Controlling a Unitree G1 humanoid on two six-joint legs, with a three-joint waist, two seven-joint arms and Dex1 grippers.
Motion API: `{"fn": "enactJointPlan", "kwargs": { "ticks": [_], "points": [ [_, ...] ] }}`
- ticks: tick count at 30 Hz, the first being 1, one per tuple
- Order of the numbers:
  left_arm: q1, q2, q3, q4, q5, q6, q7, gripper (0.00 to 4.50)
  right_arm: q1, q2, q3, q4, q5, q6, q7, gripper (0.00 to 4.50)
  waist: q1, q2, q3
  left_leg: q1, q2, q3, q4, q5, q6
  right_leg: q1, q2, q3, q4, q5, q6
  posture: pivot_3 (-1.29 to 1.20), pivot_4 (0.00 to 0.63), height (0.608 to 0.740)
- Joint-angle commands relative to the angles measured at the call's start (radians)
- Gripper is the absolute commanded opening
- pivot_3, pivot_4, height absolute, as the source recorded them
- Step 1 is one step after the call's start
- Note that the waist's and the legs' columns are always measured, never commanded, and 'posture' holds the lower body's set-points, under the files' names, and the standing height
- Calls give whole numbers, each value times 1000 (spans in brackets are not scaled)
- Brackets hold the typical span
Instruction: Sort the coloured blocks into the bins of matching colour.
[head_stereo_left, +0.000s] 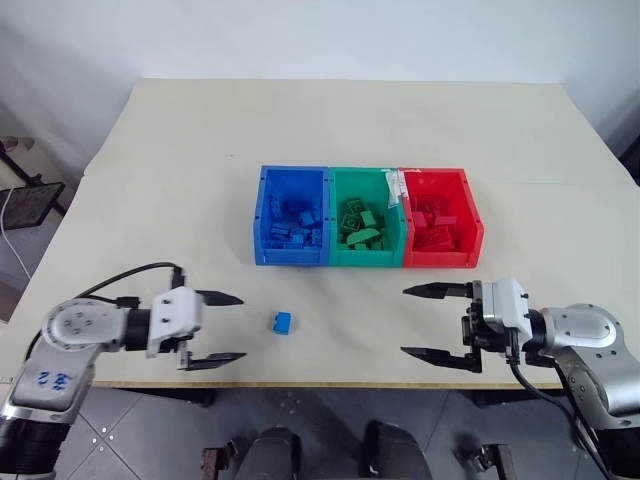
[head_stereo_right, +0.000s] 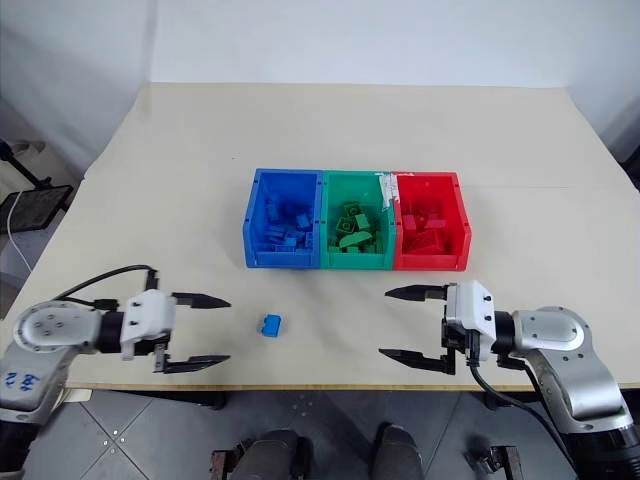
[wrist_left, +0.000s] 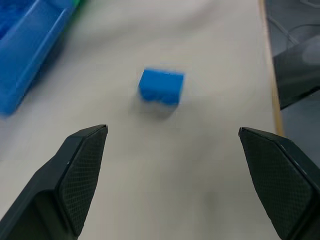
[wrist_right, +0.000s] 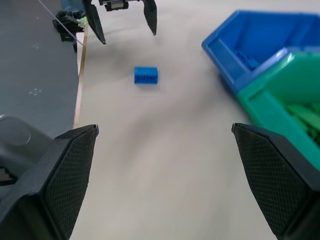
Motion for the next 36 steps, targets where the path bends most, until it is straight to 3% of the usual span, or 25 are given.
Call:
{"fn": "enactJointPlan", "kwargs": {
  "ticks": [1, 4, 10, 14, 21, 22, 27, 29, 32, 36],
  "points": [
    [-59, -24, -103, -45, 66, 70, 46, 4472, 11, 5, -18, -40, 4, 7, -31, 4500, 0, 0, 0, 0, 0, 0, 0, 0, 0, 0, 0, 0, 0, 0, 0, 0, 150, 740],
    [-132, -67, -224, 1, 169, 100, 83, 4472, 27, 18, -5, -57, -13, 10, -63, 4500, 1, 0, 0, 1, 0, 1, 0, 0, 0, 0, 0, 0, 0, 0, 0, 0, 150, 740],
    [-192, -104, -287, 39, 206, 145, 88, 4472, 89, 13, -18, -89, -28, 12, -95, 4500, 3, 1, 0, 0, 0, 2, 0, 0, 0, 0, 0, 0, 0, 0, 0, 0, 150, 740],
    [-208, -88, -296, 61, 227, 132, 75, 3676, 108, 15, -23, -105, -31, 13, -114, 4500, 4, 1, 0, 1, 0, 3, 0, 0, 0, 1, 0, 1, 0, 0, 0, 0, 150, 740],
    [-230, -66, -309, 93, 239, 116, 46, 1561, 148, 7, -39, -103, -53, -18, -117, 4500, 2, 1, 0, 1, 0, 3, 0, 0, 0, 1, 0, 2, 0, 0, 0, 0, 150, 740],
    [-230, -67, -310, 101, 240, 108, 46, 1472, 152, 8, -42, -99, -57, -25, -118, 4500, 2, 1, 0, 2, 0, 3, 0, 0, 0, 0, 0, 2, 0, 0, 0, 0, 150, 740],
    [-228, -122, -263, 114, 176, 16, 54, 1474, 176, 37, -71, -104, -48, -39, -159, 4500, 4, 1, 0, 2, 0, 3, 0, 0, 0, 1, 0, 2, 0, 0, 0, 0, 150, 740],
    [-246, -202, -194, 110, 128, -75, 118, 1474, 196, 64, -100, -120, -37, -55, -187, 4500, 7, 1, 0, 1, 0, 3, 0, 0, 0, 1, 0, 2, 0, 0, 0, 0, 150, 740],
    [-295, -329, -84, 62, 8, -13, 225, 1474, 226, 140, -175, -158, 9, -71, -279, 4500, 15, -1, 0, 0, 0, 1, 2, 0, 0, 0, 0, 1, 0, 0, 0, 0, 150, 740],
    [-433, -424, -72, 153, 72, 46, 386, 1474, 223, 192, -218, -199, 23, -66, -361, 4500, 18, -1, 0, 0, 0, -1, 2, 0, 0, 1, 0, 1, 0, 0, 0, 0, 150, 740]
  ]
}}
